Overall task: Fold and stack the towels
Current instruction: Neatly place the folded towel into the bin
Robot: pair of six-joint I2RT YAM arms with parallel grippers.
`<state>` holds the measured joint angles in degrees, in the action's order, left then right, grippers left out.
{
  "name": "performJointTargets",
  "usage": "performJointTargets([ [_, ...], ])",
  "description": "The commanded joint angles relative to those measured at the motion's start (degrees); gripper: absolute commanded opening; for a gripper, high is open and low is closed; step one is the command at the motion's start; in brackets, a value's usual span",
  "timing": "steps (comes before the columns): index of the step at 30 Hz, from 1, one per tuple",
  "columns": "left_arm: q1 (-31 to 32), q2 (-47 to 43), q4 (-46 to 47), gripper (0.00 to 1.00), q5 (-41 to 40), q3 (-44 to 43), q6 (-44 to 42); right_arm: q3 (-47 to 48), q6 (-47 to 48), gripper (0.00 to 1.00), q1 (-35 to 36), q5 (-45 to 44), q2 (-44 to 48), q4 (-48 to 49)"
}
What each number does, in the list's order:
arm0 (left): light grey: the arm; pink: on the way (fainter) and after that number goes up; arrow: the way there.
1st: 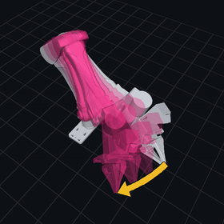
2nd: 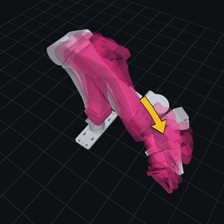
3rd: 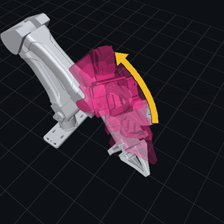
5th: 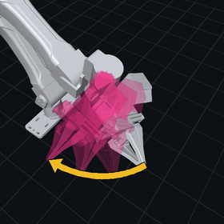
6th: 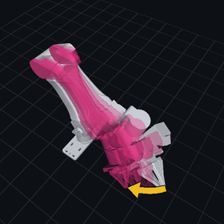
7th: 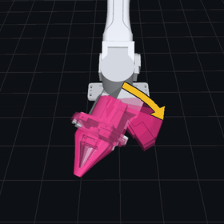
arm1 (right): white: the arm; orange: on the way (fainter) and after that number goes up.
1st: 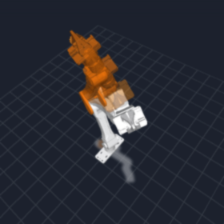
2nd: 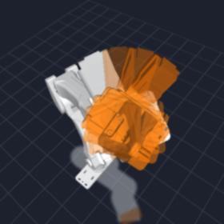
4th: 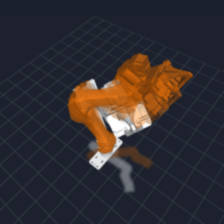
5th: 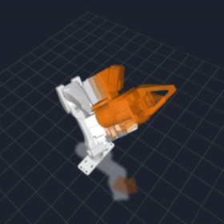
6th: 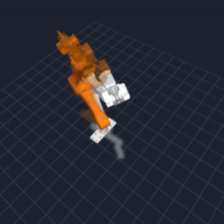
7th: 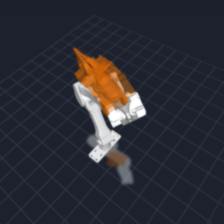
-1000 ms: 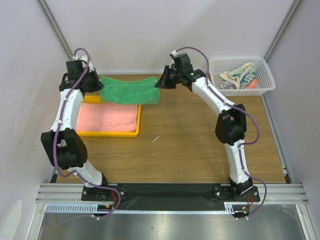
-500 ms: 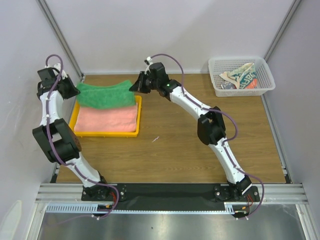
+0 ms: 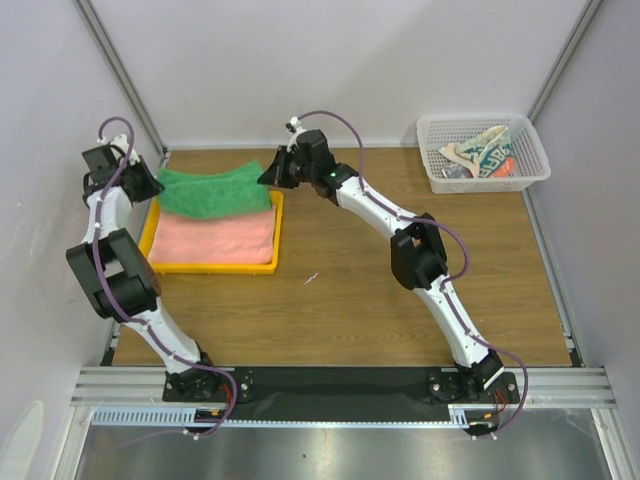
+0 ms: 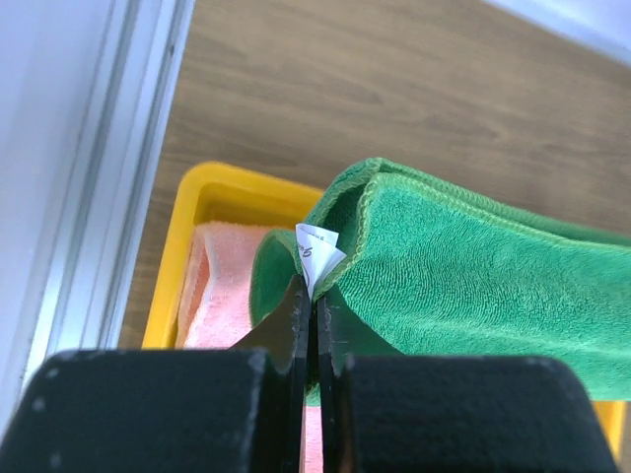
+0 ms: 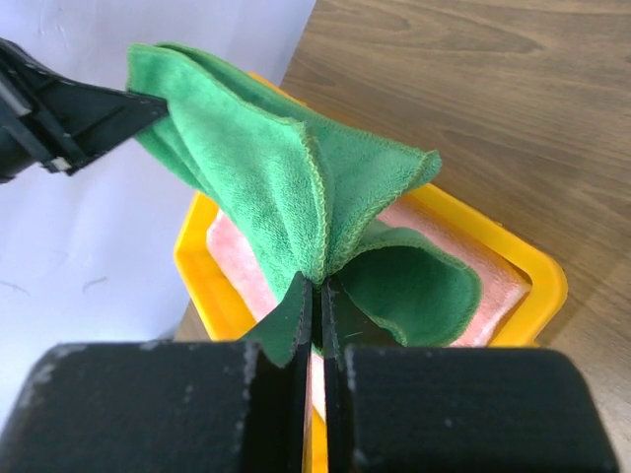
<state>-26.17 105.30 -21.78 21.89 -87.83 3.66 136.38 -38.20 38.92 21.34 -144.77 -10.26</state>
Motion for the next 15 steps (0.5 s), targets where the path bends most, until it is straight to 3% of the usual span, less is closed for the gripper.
performJointTargets([
  [1, -0.81, -1.76, 7.36, 0.01, 0.61, 4.85, -2.87, -1.72, 2.25, 0.00, 0.02, 1.50, -0.60, 2.09],
  [8, -0.81, -3.08, 8.86, 0.00, -0.44, 10.74, -4.98, -10.23, 2.86, 0.00, 0.55, 1.51, 3.09, 1.47],
  [15, -0.72, -4.39, 7.45, 0.00, -3.78, 11.98, -6.47, -11.83, 1.64, 0.00, 0.55, 2.30, 3.79, -2.04],
])
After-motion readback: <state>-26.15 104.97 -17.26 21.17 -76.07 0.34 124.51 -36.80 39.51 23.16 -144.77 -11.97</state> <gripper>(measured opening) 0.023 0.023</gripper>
